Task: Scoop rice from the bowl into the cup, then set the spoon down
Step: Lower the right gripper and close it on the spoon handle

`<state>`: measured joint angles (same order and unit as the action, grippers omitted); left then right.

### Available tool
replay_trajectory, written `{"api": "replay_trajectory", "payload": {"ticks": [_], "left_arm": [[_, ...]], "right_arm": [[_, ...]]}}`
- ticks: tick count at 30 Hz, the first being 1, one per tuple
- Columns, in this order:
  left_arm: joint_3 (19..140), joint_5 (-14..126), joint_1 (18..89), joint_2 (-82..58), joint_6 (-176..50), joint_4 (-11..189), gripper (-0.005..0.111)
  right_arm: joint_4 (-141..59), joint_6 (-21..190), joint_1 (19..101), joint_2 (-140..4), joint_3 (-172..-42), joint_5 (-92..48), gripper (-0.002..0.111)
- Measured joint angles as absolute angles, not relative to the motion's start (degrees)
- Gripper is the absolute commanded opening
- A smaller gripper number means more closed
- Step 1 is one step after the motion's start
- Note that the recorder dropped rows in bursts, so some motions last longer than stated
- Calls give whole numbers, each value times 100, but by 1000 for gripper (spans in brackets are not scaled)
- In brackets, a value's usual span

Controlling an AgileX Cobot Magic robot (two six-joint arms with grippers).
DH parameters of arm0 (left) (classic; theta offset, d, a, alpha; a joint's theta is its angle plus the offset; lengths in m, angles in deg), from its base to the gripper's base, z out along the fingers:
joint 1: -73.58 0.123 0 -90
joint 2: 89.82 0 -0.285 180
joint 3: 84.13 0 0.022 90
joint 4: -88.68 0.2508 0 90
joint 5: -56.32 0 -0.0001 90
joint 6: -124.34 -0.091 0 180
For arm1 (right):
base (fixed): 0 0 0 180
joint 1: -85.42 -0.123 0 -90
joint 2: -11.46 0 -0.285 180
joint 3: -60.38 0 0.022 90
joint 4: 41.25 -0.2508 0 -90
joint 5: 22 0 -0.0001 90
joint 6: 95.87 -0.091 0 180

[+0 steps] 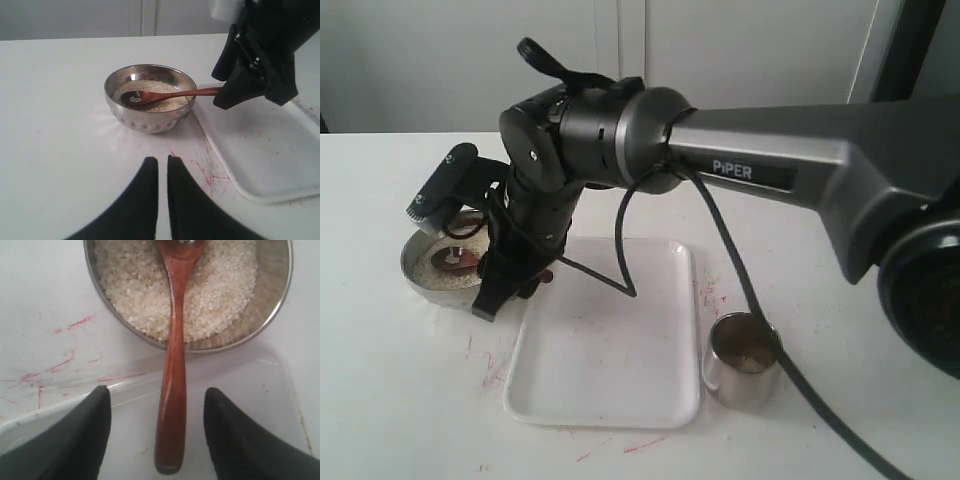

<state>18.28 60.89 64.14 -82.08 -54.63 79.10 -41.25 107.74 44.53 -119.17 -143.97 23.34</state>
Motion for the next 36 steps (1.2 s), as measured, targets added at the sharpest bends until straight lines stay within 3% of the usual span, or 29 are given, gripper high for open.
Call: {"api": "replay_trajectory", "payload": {"ticks": [14, 36], "left_arm": [[1828, 6089, 6414, -8208, -5463, 7910, 14], [1828, 6089, 6414, -8208, -5463, 7910, 14]], "right_arm": [[-4125, 10677, 4453, -12163, -14397, 2087, 51], [-4125, 10620, 4453, -12176, -14397, 2016, 8]]}}
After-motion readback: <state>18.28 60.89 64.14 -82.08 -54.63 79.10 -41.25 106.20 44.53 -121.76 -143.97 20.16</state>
